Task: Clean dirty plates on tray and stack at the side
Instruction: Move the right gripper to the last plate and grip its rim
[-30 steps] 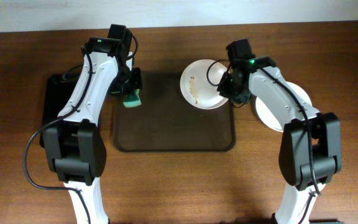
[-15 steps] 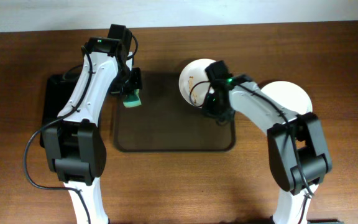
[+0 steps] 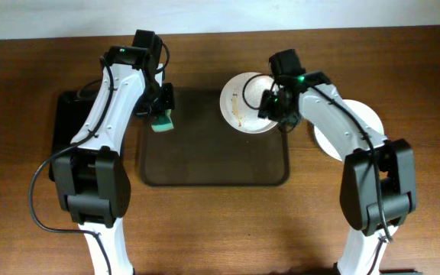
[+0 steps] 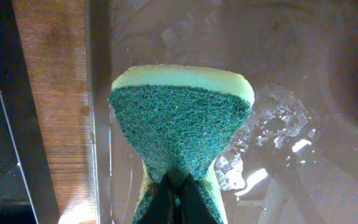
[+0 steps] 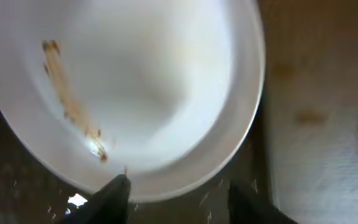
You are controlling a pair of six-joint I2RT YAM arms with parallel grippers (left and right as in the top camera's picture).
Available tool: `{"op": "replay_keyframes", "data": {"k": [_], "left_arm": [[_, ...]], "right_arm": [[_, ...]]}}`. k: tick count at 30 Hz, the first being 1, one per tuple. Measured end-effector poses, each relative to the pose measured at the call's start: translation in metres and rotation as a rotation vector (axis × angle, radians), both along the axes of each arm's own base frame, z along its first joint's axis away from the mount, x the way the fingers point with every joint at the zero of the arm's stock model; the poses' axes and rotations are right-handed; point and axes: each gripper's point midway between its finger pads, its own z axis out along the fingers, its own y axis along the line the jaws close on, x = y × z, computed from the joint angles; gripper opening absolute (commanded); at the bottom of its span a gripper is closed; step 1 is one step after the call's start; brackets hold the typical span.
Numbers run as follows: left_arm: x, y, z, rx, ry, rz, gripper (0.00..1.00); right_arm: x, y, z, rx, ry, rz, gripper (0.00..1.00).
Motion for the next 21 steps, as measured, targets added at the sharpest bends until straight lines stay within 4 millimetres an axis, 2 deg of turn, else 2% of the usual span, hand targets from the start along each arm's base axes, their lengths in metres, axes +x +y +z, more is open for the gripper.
{"op": "replay_keyframes", "data": {"k": [2,5,8,10,15,21], "left_arm": [[0.002,-0.001,0.000,-0.001,-0.008,0.000,0.01],[0.002,-0.001,0.000,-0.001,-0.008,-0.001,0.01],[0.001,-0.002,0.000,-0.001,-0.008,-0.006,0.01],[0.001,-0.004,0.000,-0.001,-0.008,-0.010,0.01],[0.001,-0.005,0.000,-0.001,-0.008,-0.013,0.01],[0.001,-0.005,0.000,-0.001,-0.008,-0.013,0.01]], "right_arm": [[0.001,-0.013,-0.001,-0.031,0.001,-0.006,0.53],[-0.002,-0.018,-0.003,-0.049,0.017,-0.013,0.53],[-0.008,-0.020,-0.021,-0.054,0.070,-0.033,0.52],[-0.011,-0.019,-0.028,-0.050,0.091,-0.038,0.52],[-0.013,-0.012,-0.030,-0.035,0.101,-0.068,0.43],[-0.020,-0.003,-0.053,-0.036,0.160,-0.111,0.41]]}}
